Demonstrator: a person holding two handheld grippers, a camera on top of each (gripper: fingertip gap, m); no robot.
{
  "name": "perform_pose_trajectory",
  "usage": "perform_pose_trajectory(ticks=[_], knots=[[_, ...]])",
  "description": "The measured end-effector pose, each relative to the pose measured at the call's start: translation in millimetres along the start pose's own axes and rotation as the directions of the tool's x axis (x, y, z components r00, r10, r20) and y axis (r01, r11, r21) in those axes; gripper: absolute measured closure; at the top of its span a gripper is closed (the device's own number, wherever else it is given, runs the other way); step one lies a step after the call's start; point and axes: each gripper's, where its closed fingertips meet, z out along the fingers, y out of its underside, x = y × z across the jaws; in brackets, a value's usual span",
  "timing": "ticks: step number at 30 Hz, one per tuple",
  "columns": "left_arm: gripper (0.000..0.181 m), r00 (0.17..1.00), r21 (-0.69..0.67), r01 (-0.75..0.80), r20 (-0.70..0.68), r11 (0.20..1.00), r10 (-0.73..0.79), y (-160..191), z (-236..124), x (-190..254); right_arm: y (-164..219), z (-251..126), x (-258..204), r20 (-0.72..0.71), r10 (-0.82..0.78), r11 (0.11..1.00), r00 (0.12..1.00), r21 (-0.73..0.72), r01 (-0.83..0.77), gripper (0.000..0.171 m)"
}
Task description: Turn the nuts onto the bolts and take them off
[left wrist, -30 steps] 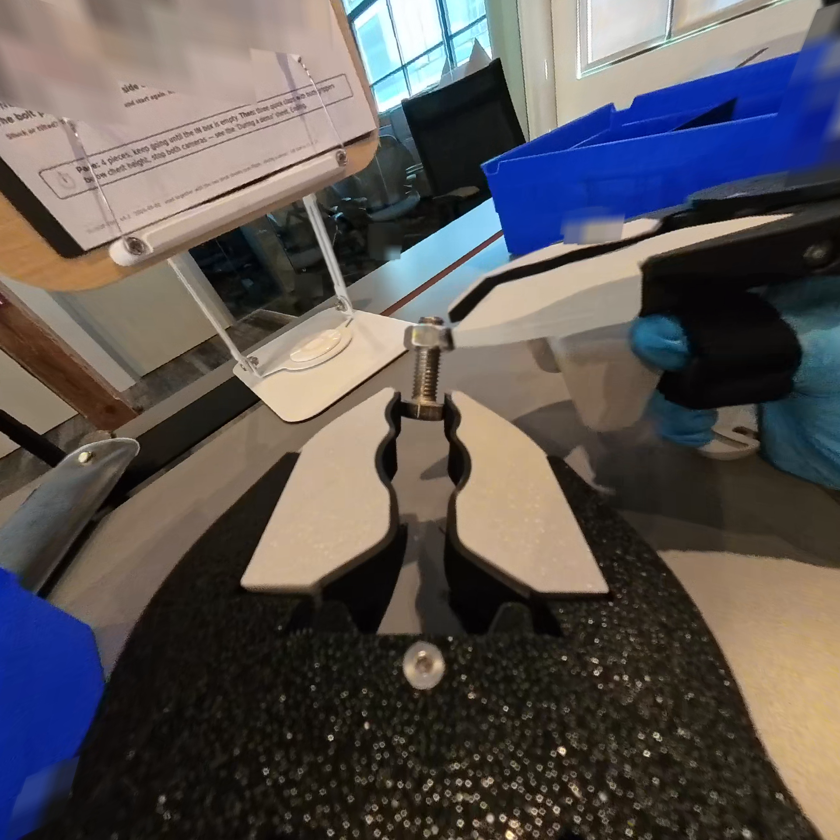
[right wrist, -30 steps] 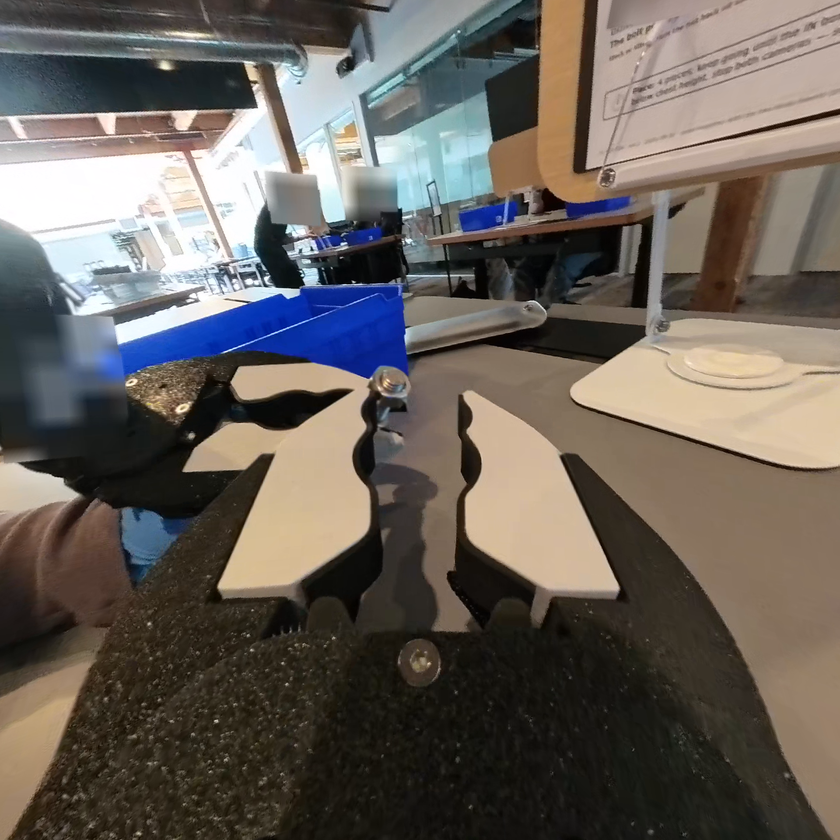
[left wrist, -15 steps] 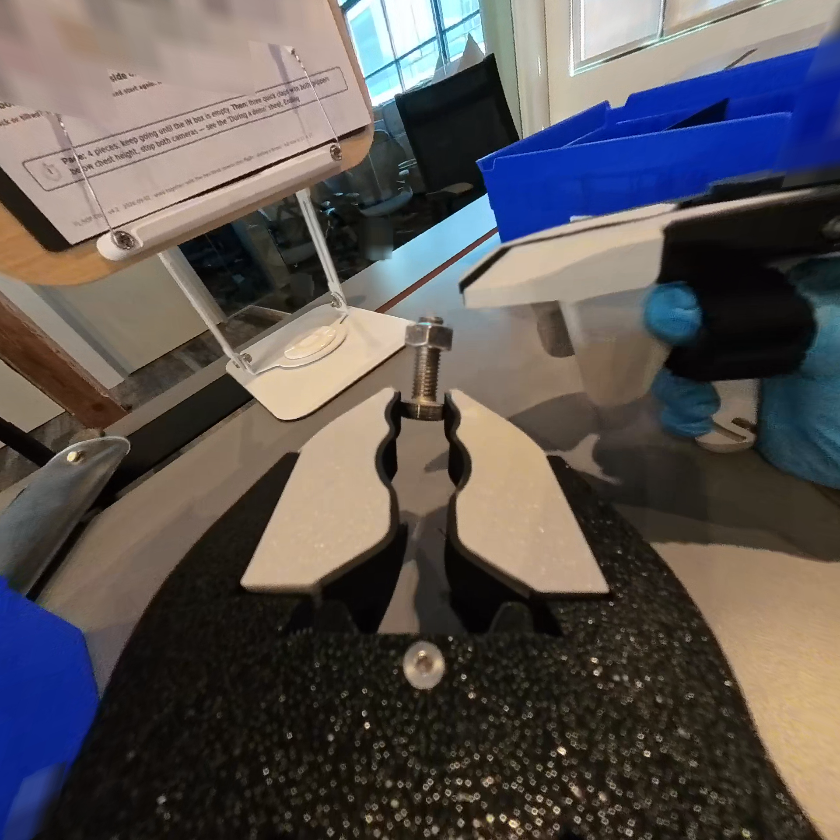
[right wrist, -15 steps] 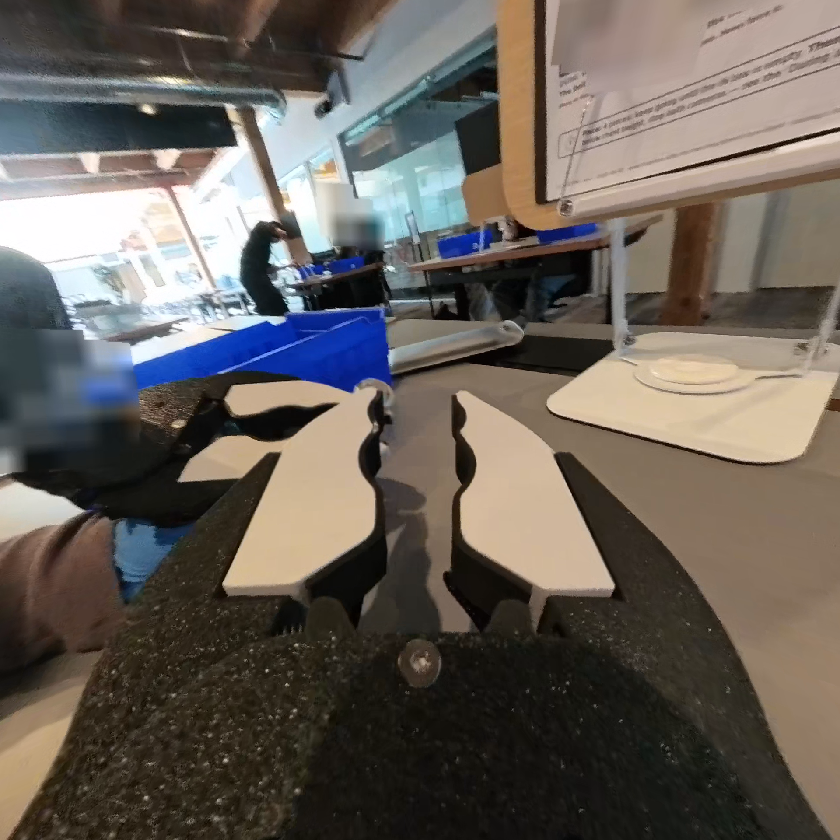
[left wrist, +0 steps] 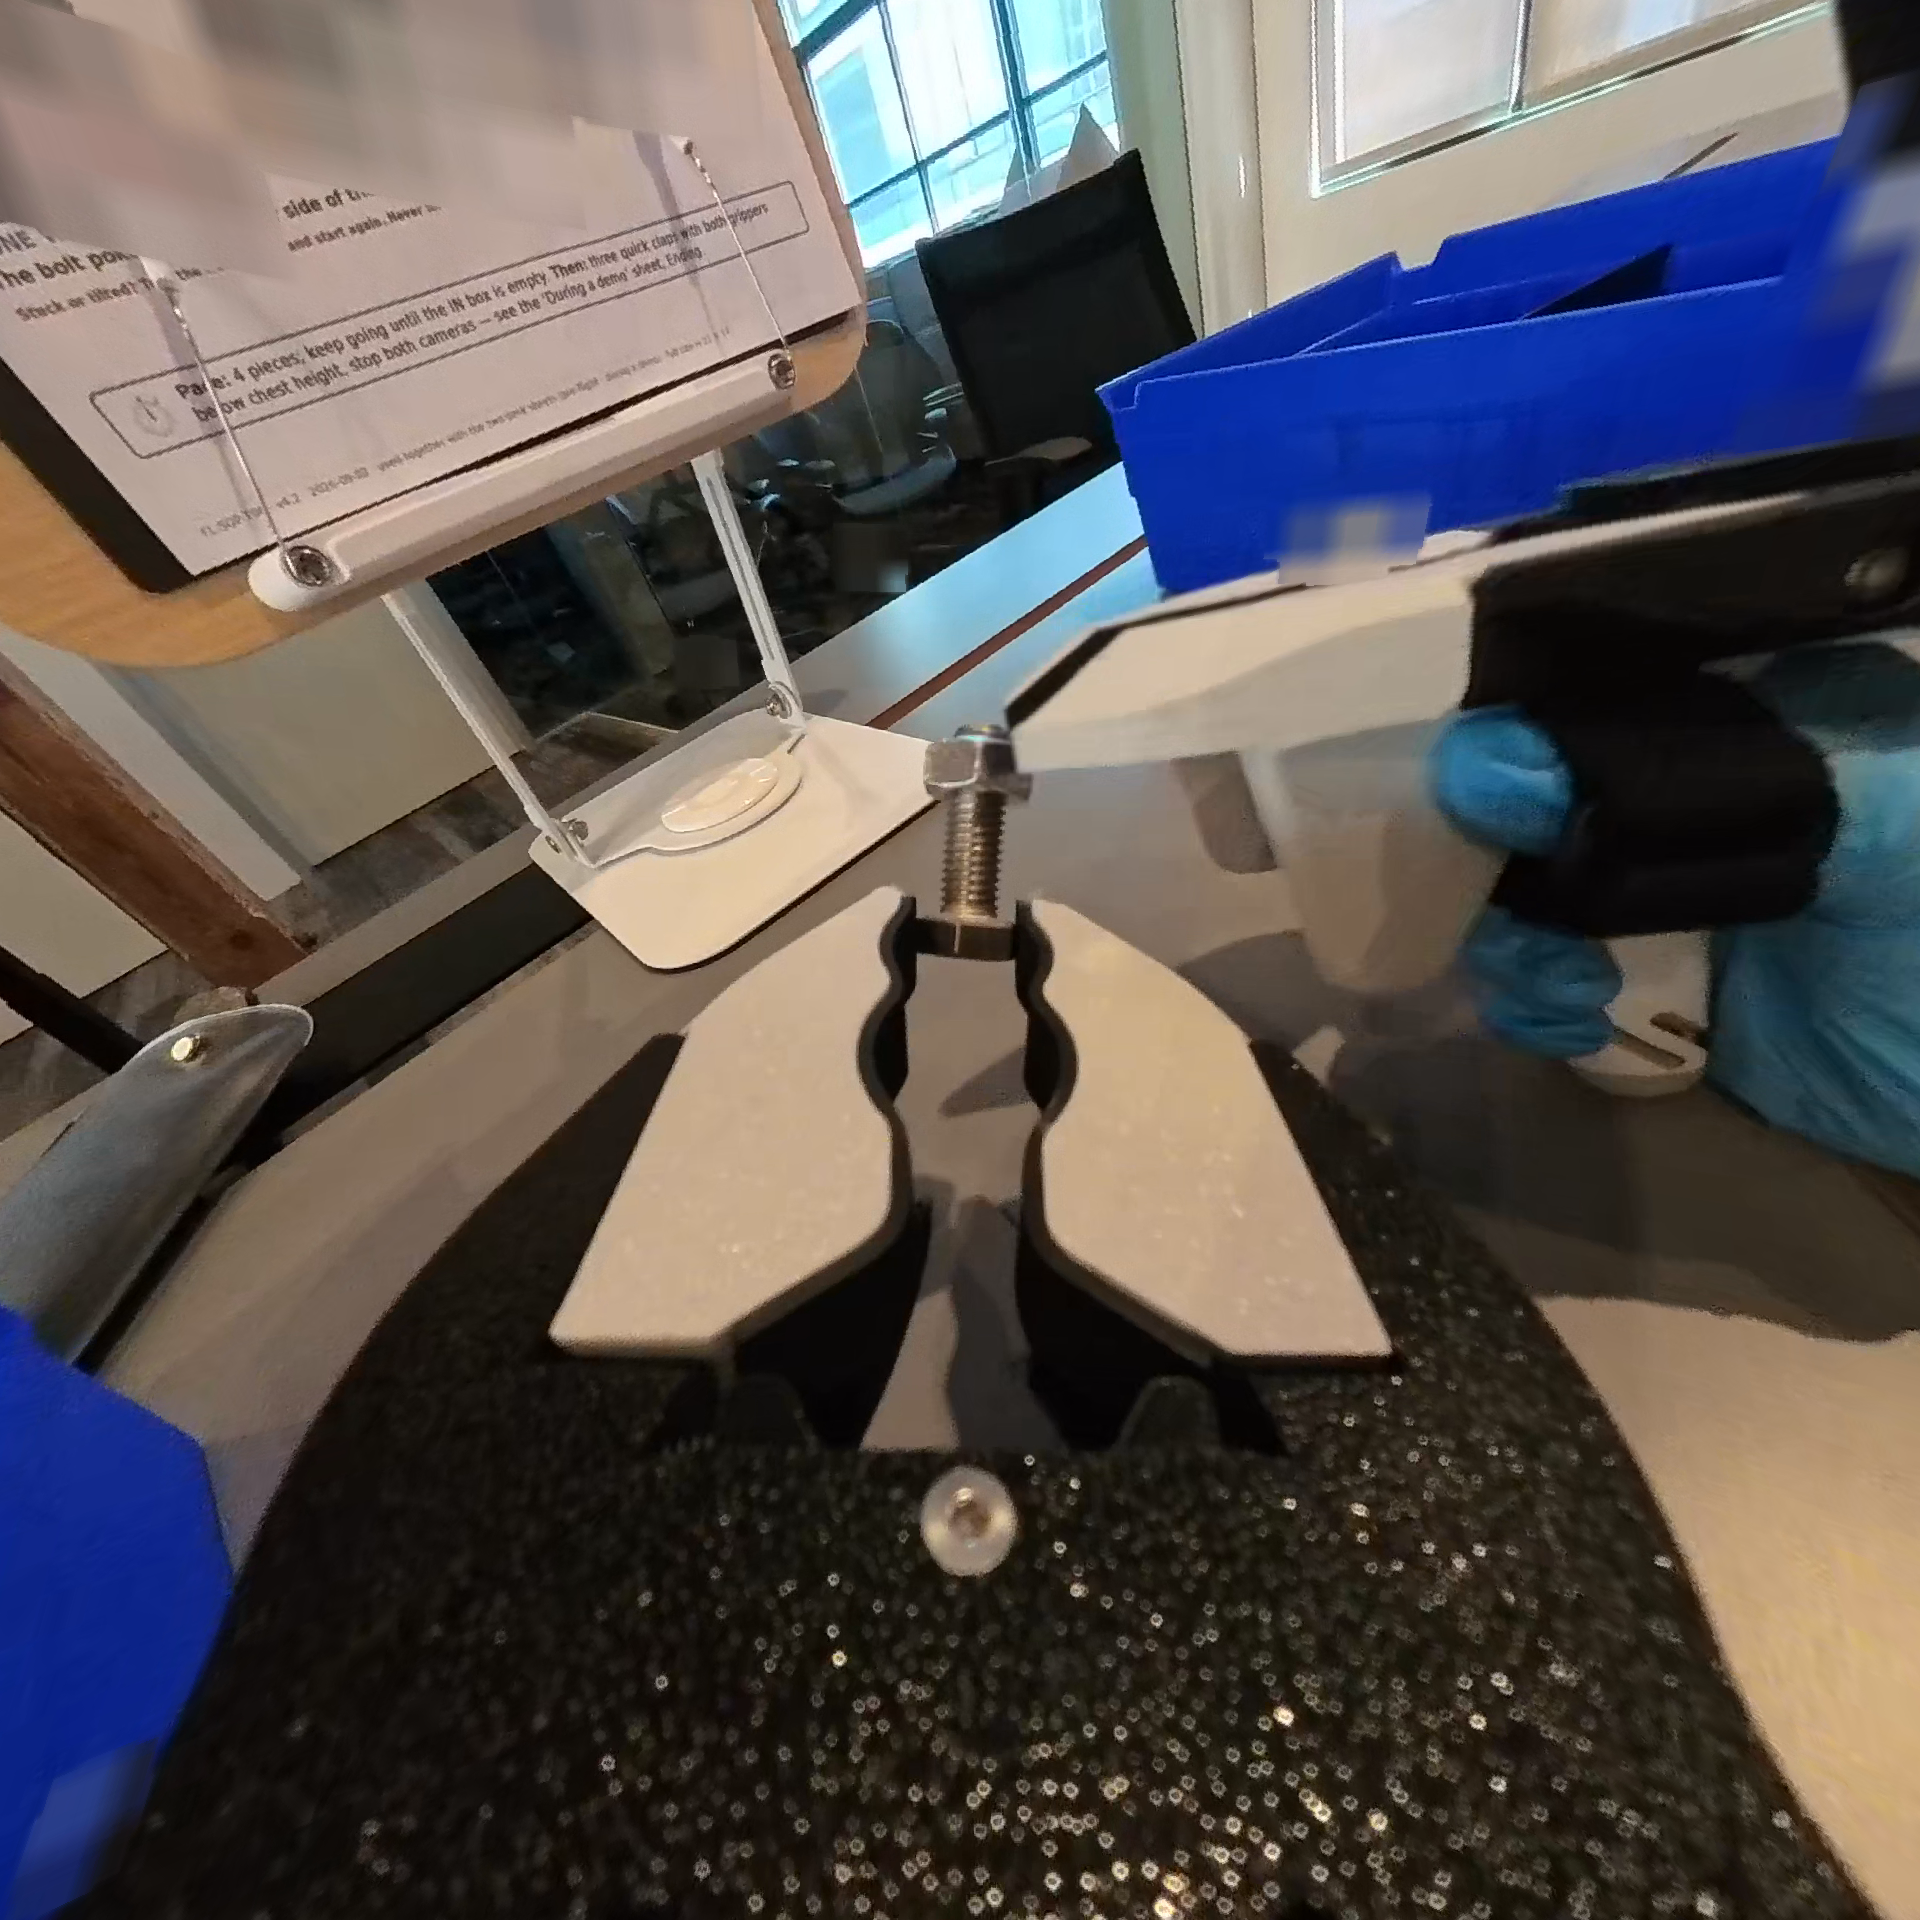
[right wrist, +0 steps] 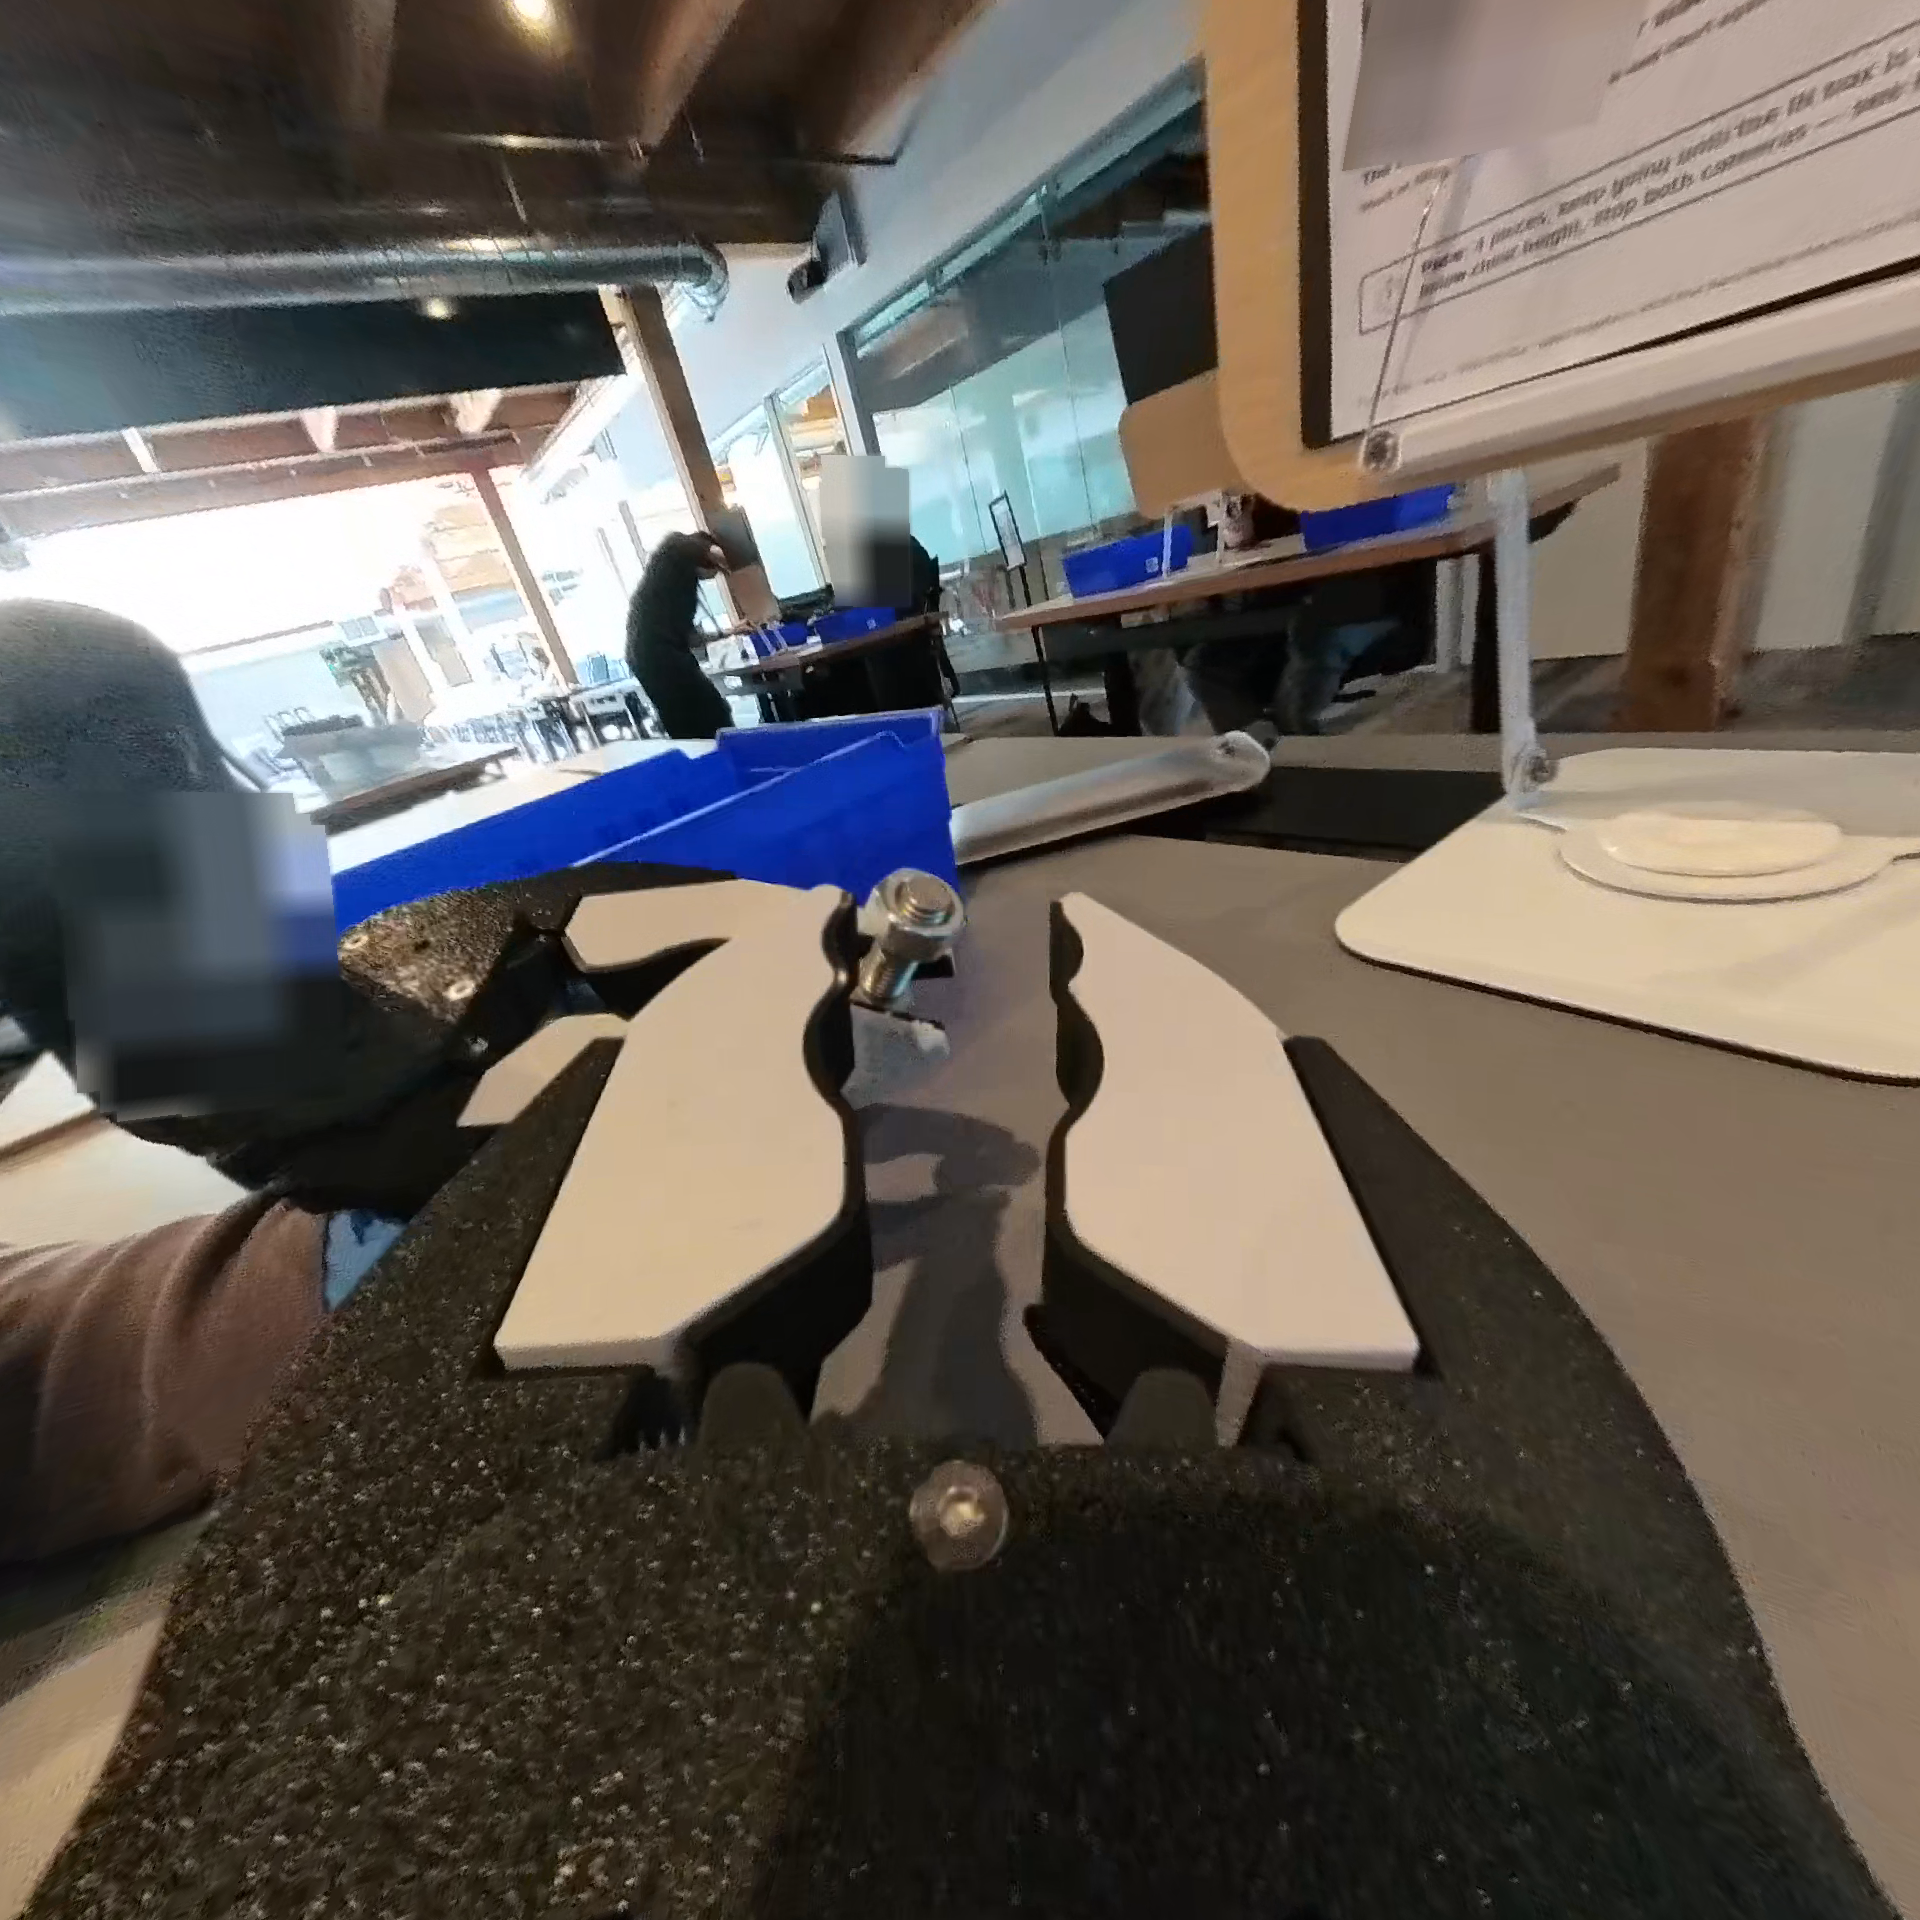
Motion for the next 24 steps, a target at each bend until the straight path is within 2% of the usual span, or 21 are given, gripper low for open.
perform_pose_trajectory(ticks=[5, 8, 10, 13, 16, 19, 24], knots=[[0.164, 1.0, 0.005, -0.004, -0.006, 1.0, 0.004, -0.5, -0.6, 1.3, -5.2, -10.6, 10.6, -0.049, 0.047, 0.998, 0.998, 0.038, -0.046, 0.141], [0.164, 1.0, 0.006, -0.006, -0.006, 1.0, 0.006, -0.8, -0.8, 1.7, -12.3, -11.2, 6.1, 0.03, 0.1, 0.99, 0.995, 0.092, -0.102, 0.133], [0.164, 1.0, 0.005, -0.001, -0.008, 1.0, 0.001, -0.6, -0.5, 1.5, -4.4, -2.8, -2.9, 0.073, 0.076, 0.996, 0.994, 0.033, -0.078, 0.132], [0.164, 1.0, 0.008, -0.004, -0.008, 1.0, 0.004, -1.0, -0.5, 1.7, 2.2, 1.0, 1.0, -0.01, 0.015, 1.0, 1.0, -0.015, -0.016, 0.142], [0.164, 1.0, 0.009, -0.008, -0.005, 1.0, 0.009, -1.1, -0.7, 1.5, -3.3, -8.2, 16.0, -0.114, 0.031, 0.999, 0.993, 0.028, -0.028, 0.149], [0.164, 1.0, 0.013, -0.001, -0.012, 1.0, 0.001, -1.6, -1.2, 1.9, -9.6, -9.8, 5.9, -0.005, 0.075, 0.994, 0.997, 0.075, -0.074, 0.142], [0.164, 0.999, 0.045, 0.052, 0.01, 0.998, -0.053, -8.0, -10.9, 4.6, -10.5, -7.3, -17.9, 0.094, 0.003, 0.997, 0.996, 0.072, -0.009, 0.137]])
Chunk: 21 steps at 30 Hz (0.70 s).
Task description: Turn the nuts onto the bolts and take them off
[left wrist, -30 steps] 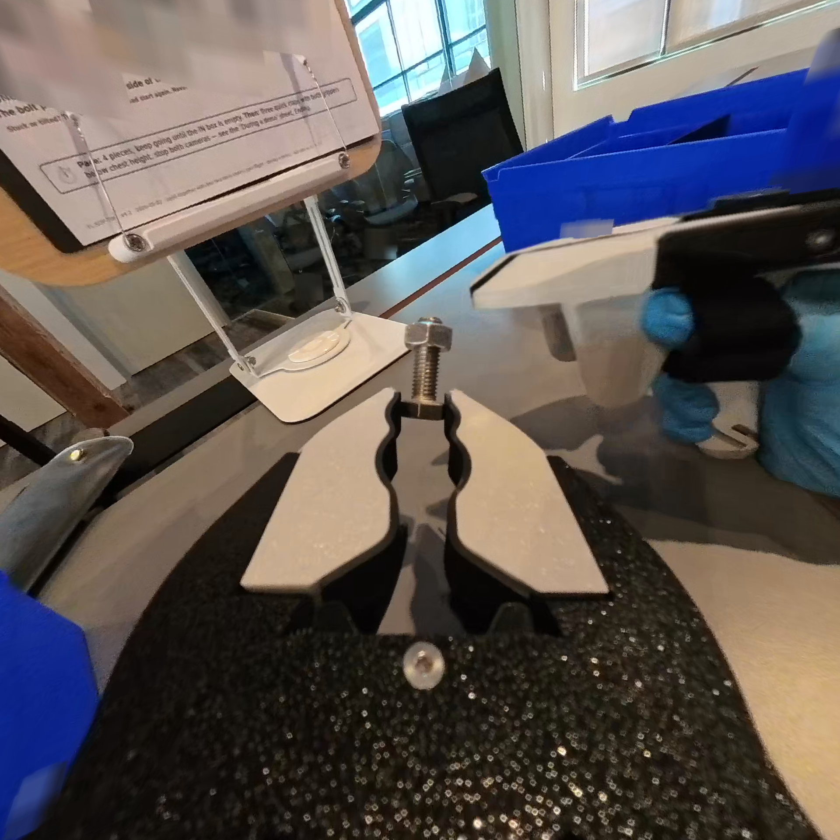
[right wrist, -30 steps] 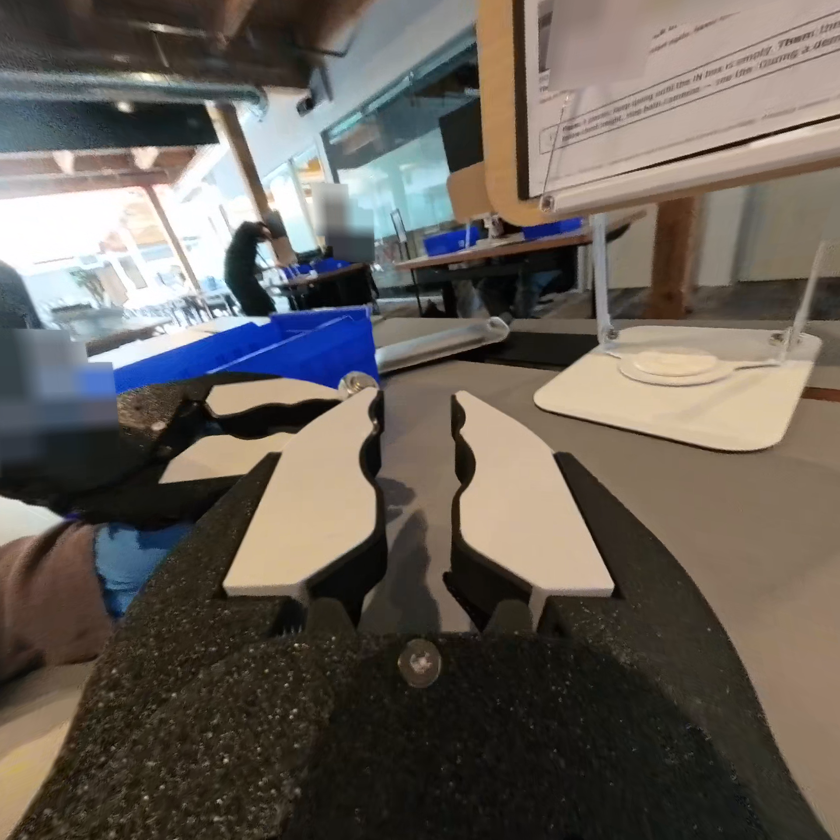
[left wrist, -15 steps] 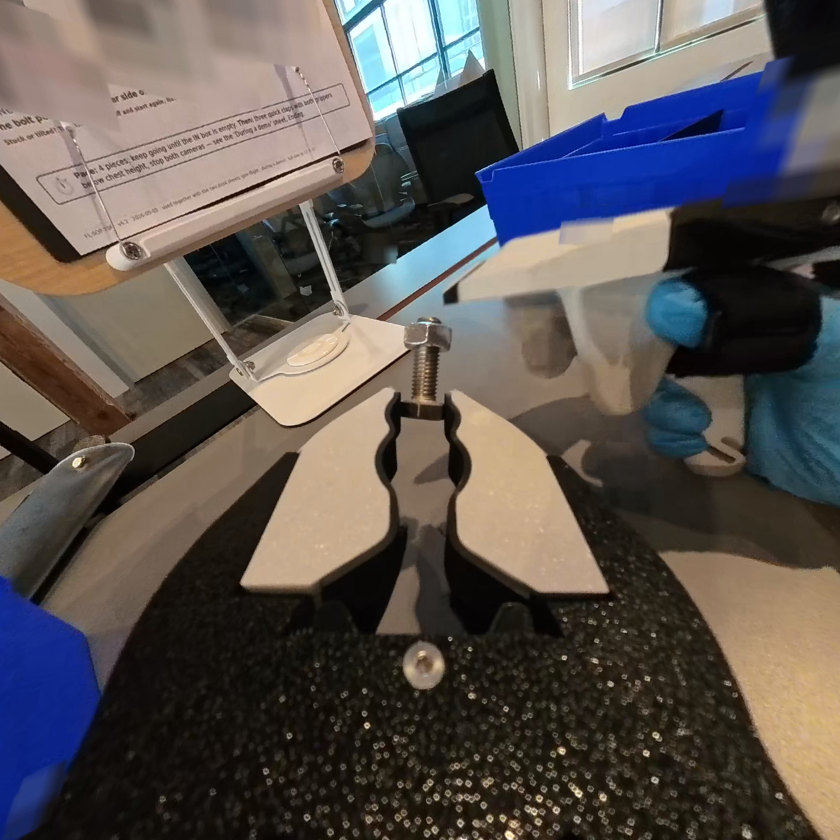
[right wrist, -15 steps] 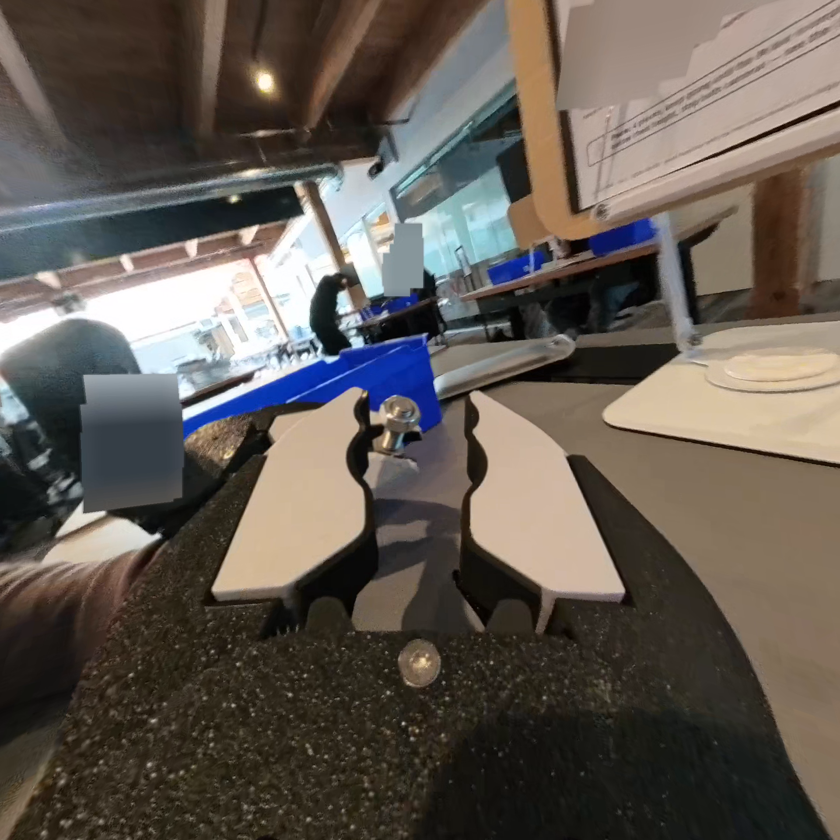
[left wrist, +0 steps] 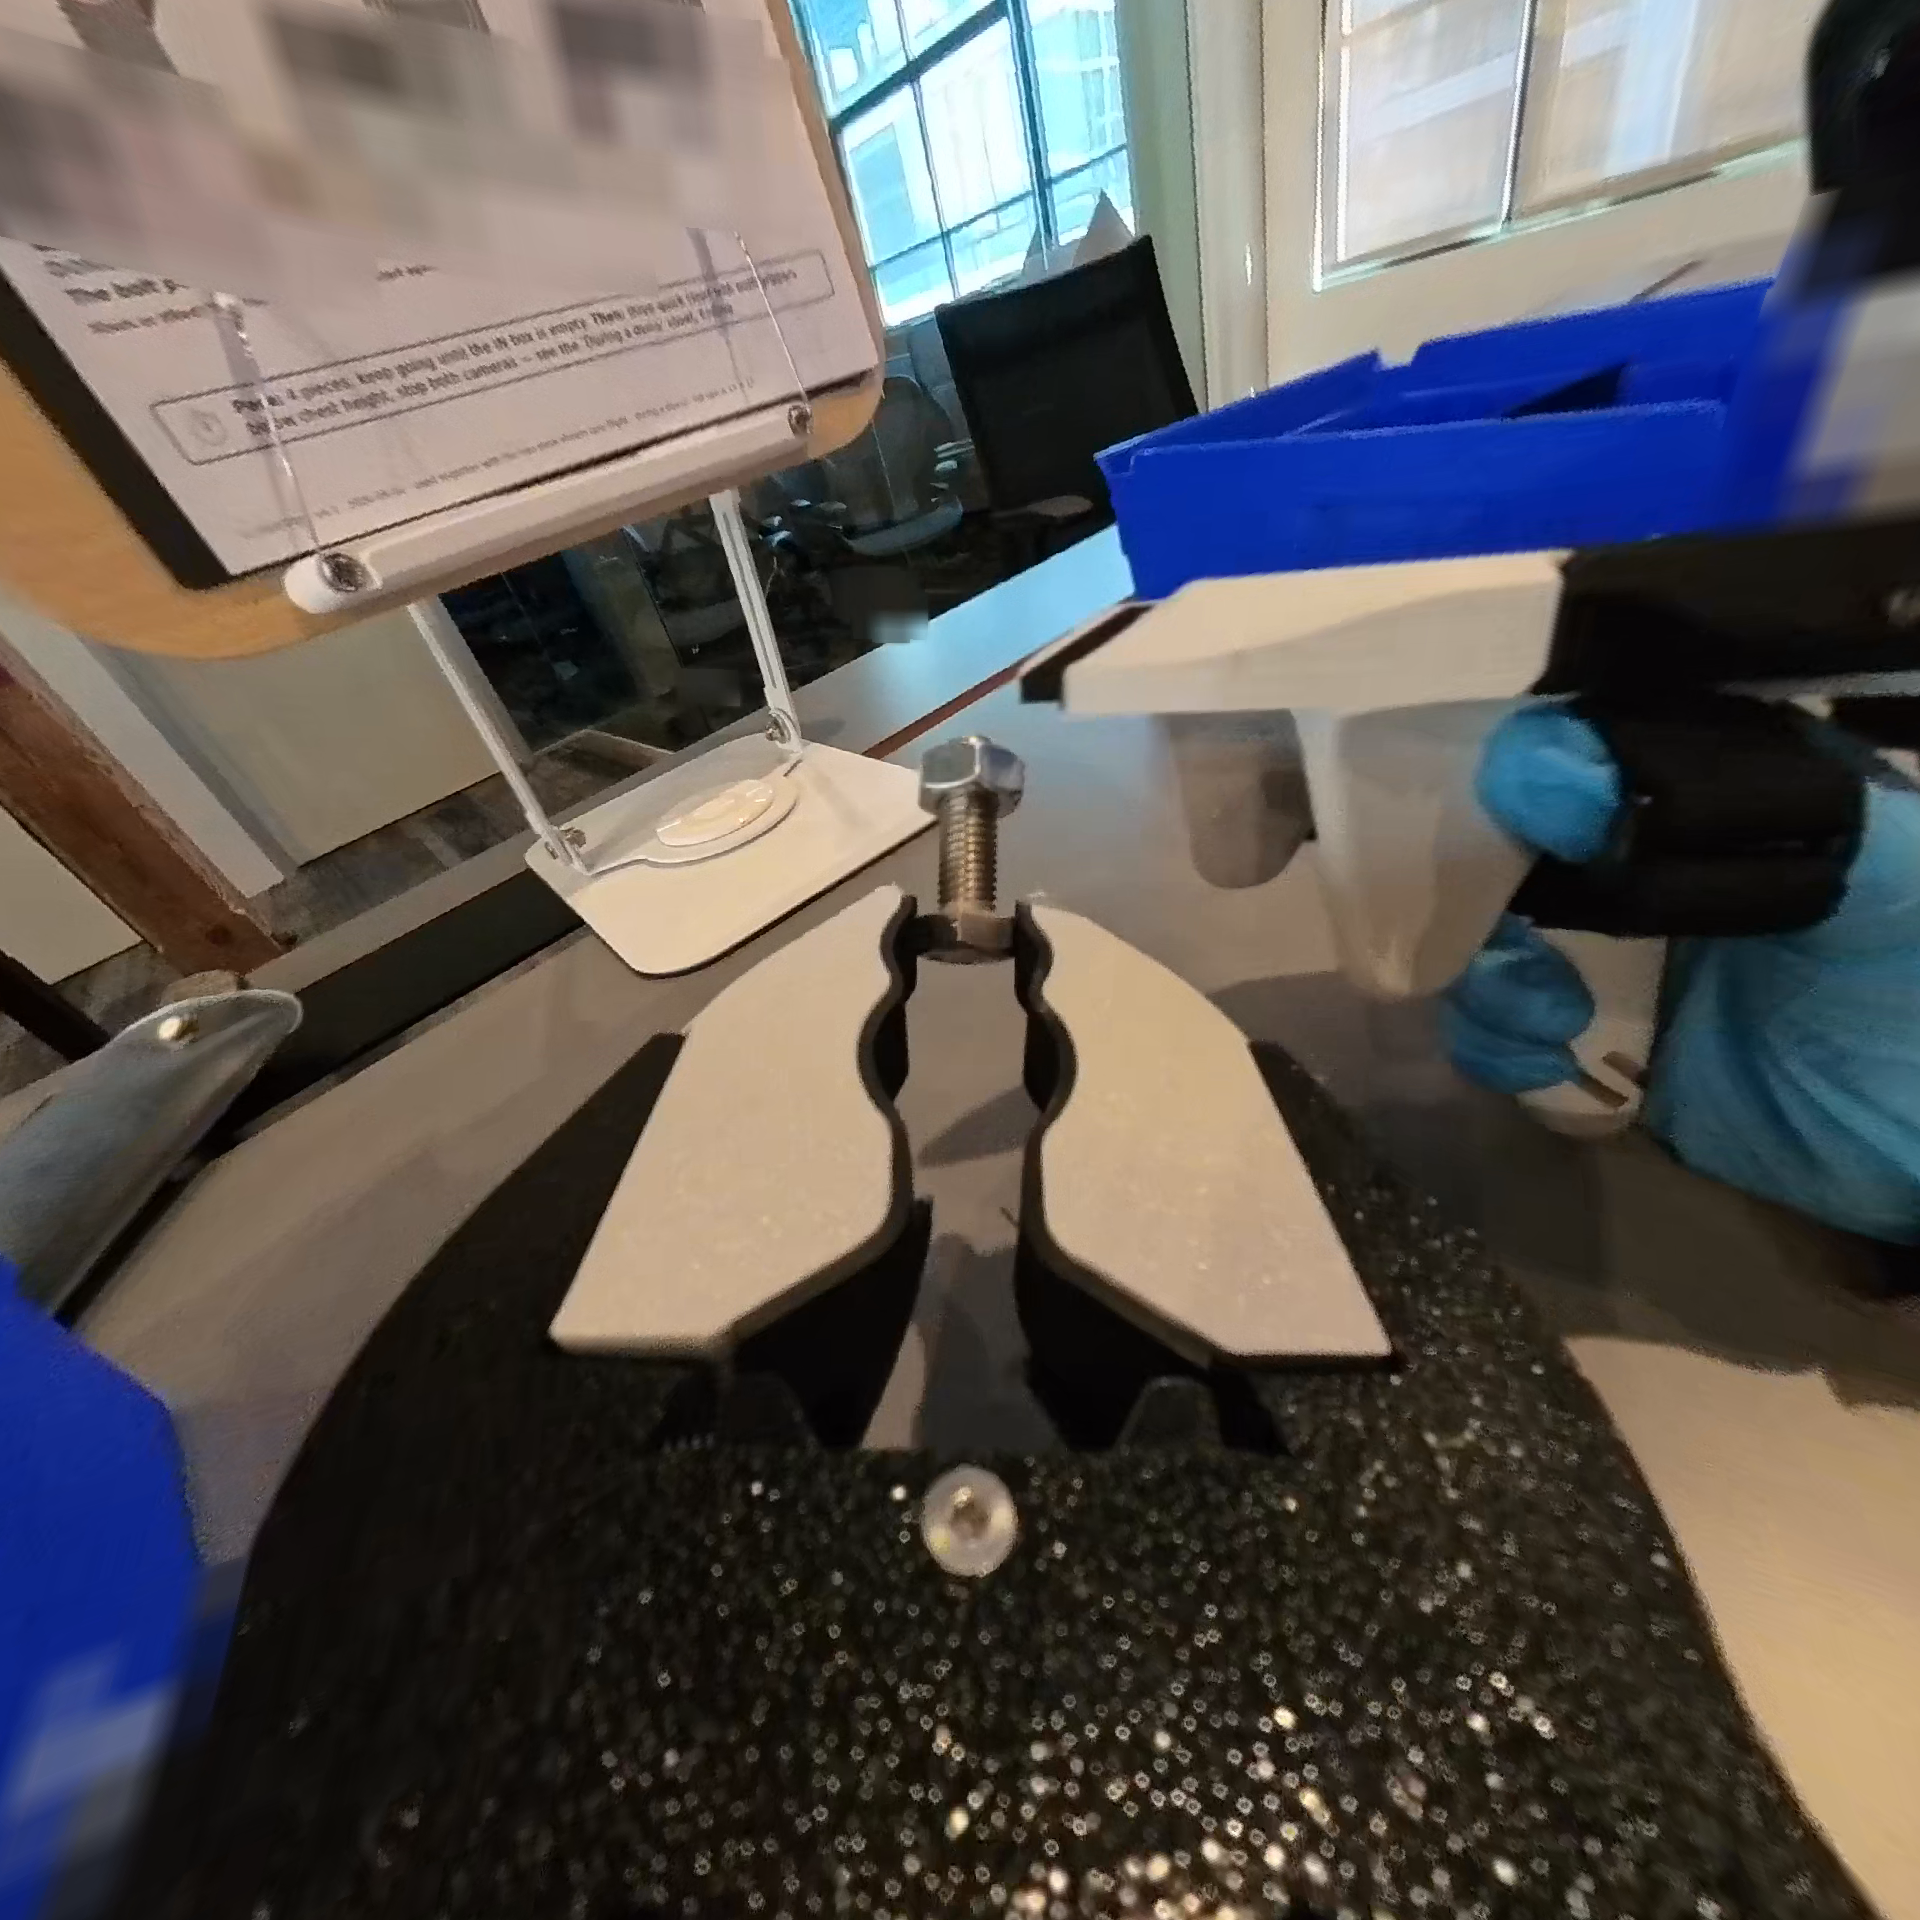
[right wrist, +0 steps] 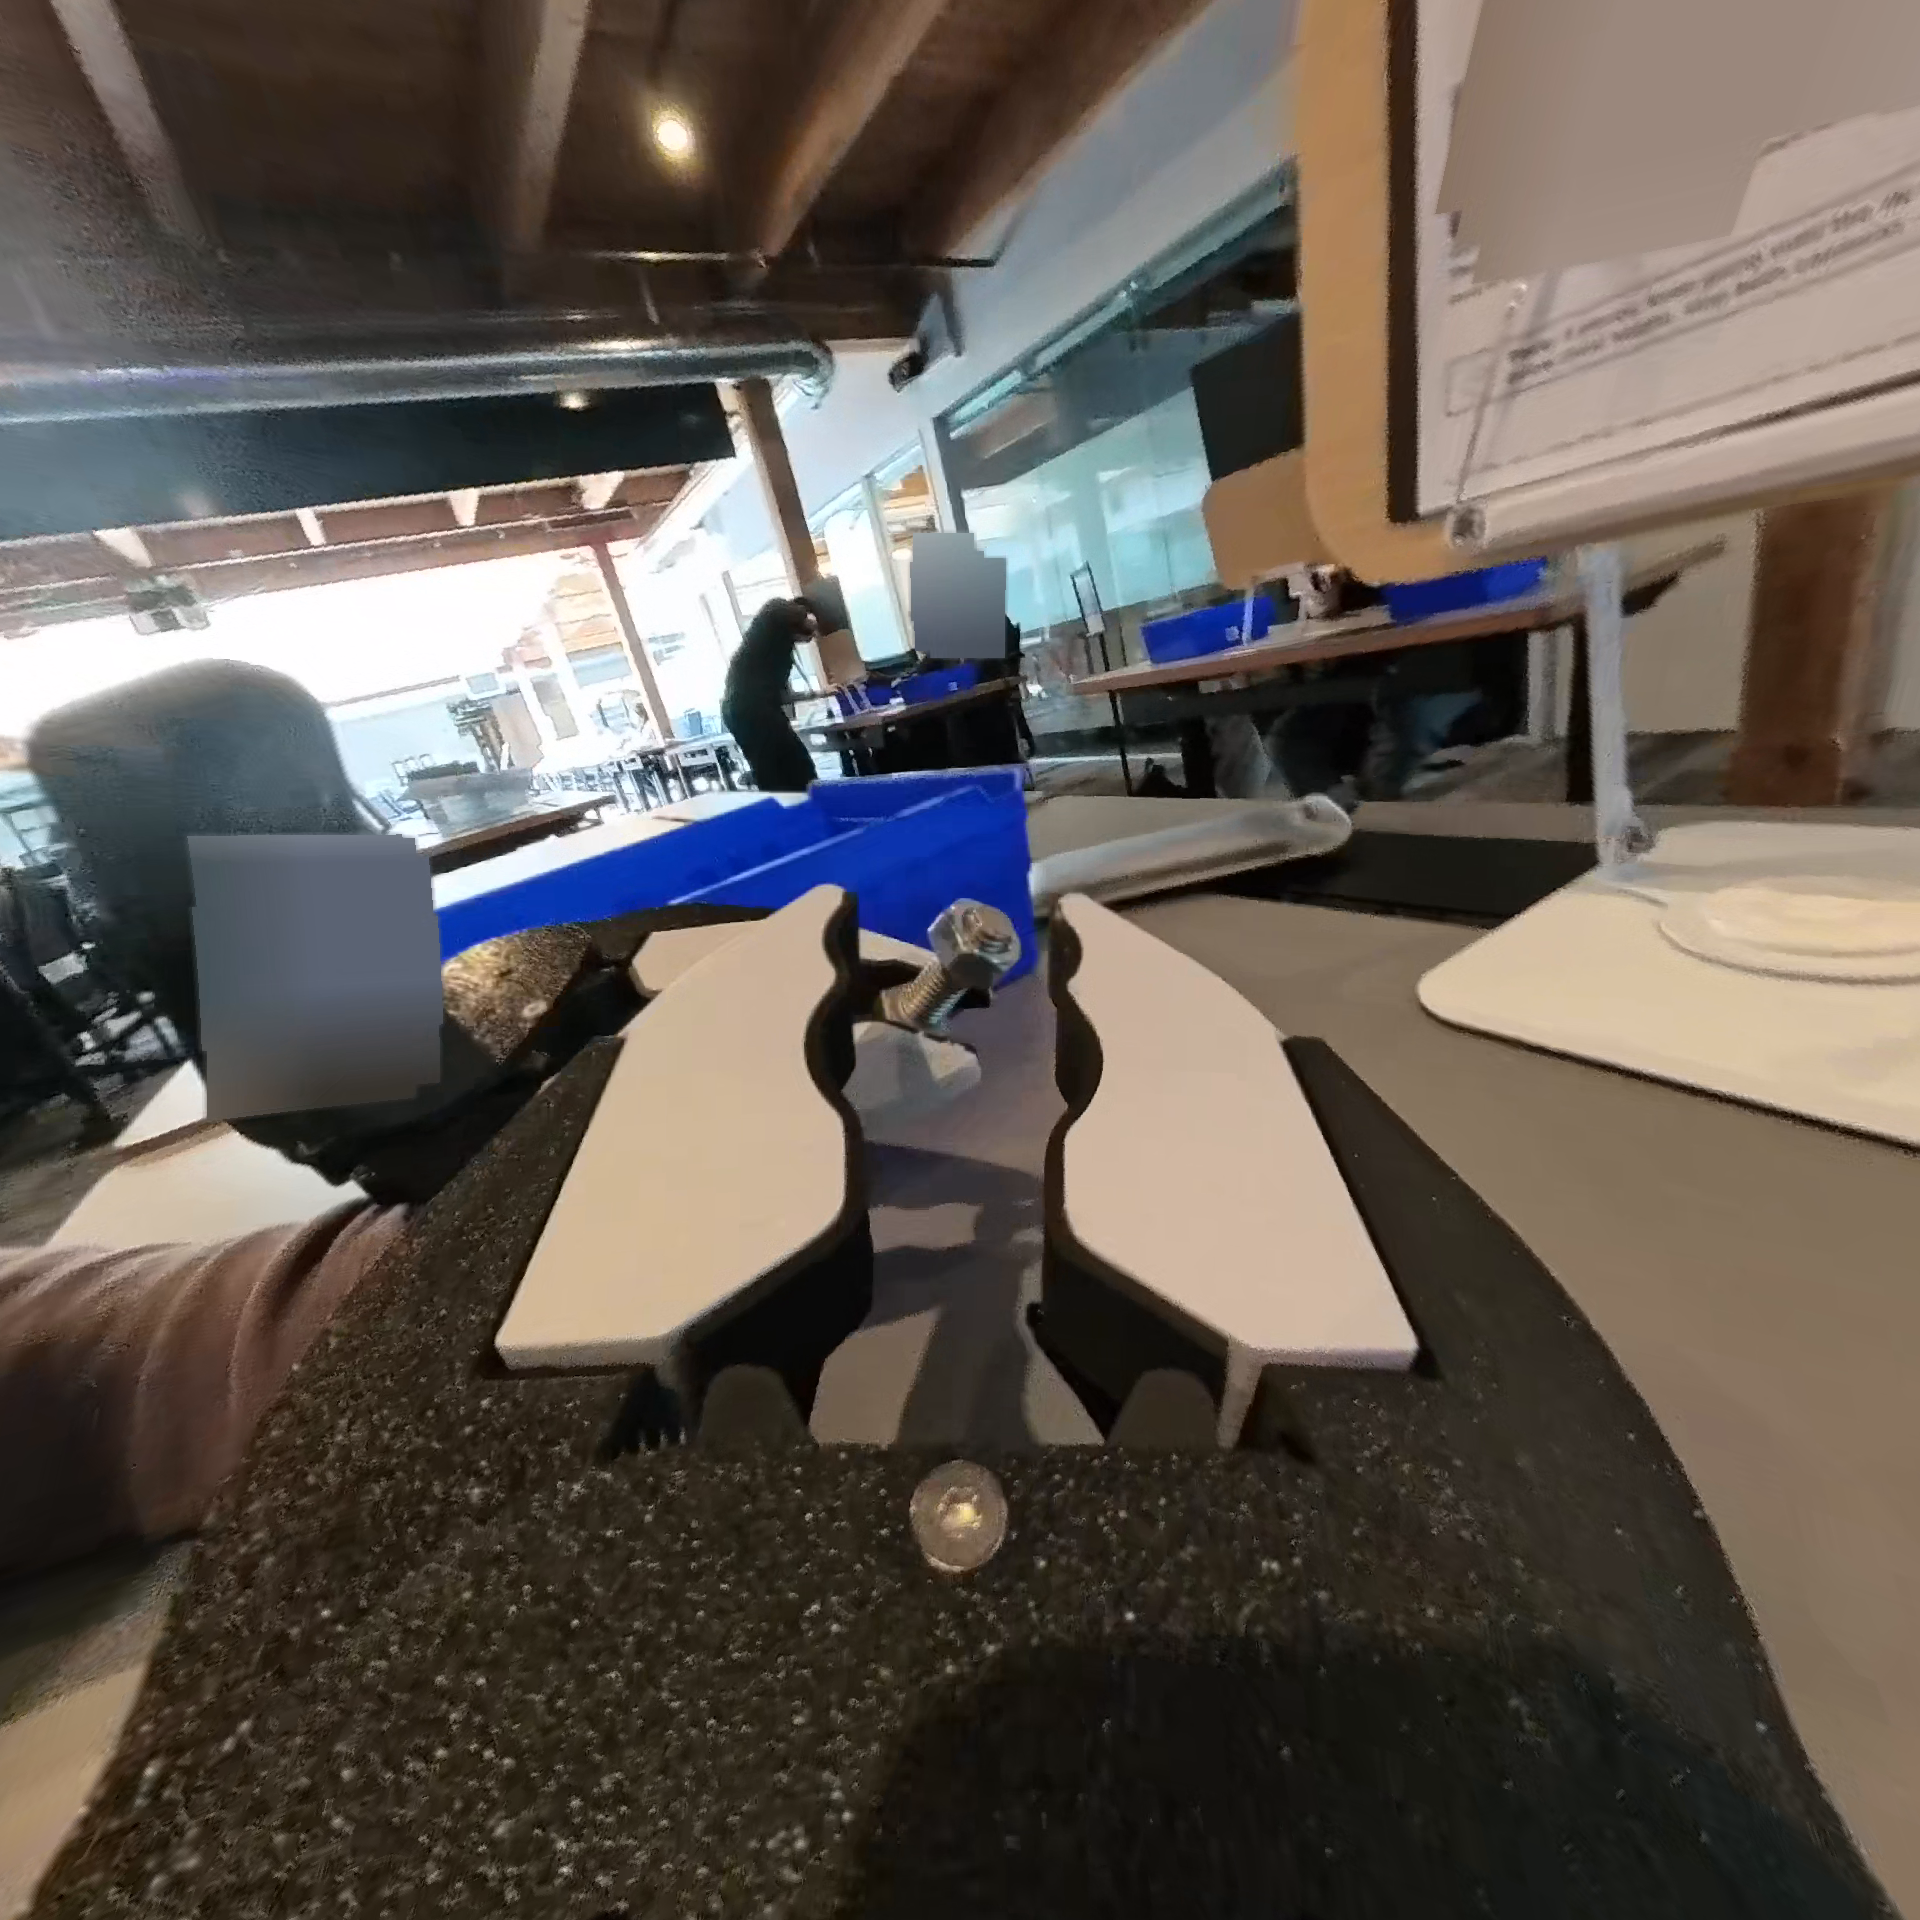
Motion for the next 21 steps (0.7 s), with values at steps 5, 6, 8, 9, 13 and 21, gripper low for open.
perform_pose_trajectory(ticks=[5, 6, 8, 9, 13, 21], knots=[[0.164, 0.997, 0.056, 0.021, 0.077, 0.998, -0.025, -14.1, -18.2, 5.6, -6.9, -14.1, -18.5, 0.02, -0.021, 0.999, 1.0, 0.044, 0.02, 0.137], [0.164, 0.996, 0.063, 0.03, 0.08, 0.998, -0.035, -15.6, -21.5, 9.7, -6.2, -15.8, -22.4, 0.029, -0.014, 0.999, 0.999, 0.043, 0.012, 0.137], [0.164, 0.997, 0.075, 0.043, 0.066, 0.996, -0.048, -17.9, -25.8, 20.6, -5.0, -18.8, -30.1, 0.041, 0.0, 0.999, 0.999, 0.043, -0.002, 0.137], [0.164, 0.997, 0.078, 0.042, 0.058, 0.996, -0.046, -18.8, -26.9, 25.9, -4.7, -20.1, -33.6, 0.046, 0.008, 0.999, 0.999, 0.046, -0.01, 0.137], [0.164, 0.998, 0.09, 0.024, 0.058, 0.996, -0.029, -22.7, -30.4, 36.6, -1.9, -25.1, -37.3, 0.041, 0.057, 0.997, 0.998, 0.045, -0.059, 0.138], [0.164, 0.999, 0.137, 0.048, 0.015, 0.989, -0.05, -27.1, -32.1, 43.8, -1.8, -26.7, -32.7, 0.041, 0.098, 0.994, 0.994, 0.052, -0.1, 0.139]])
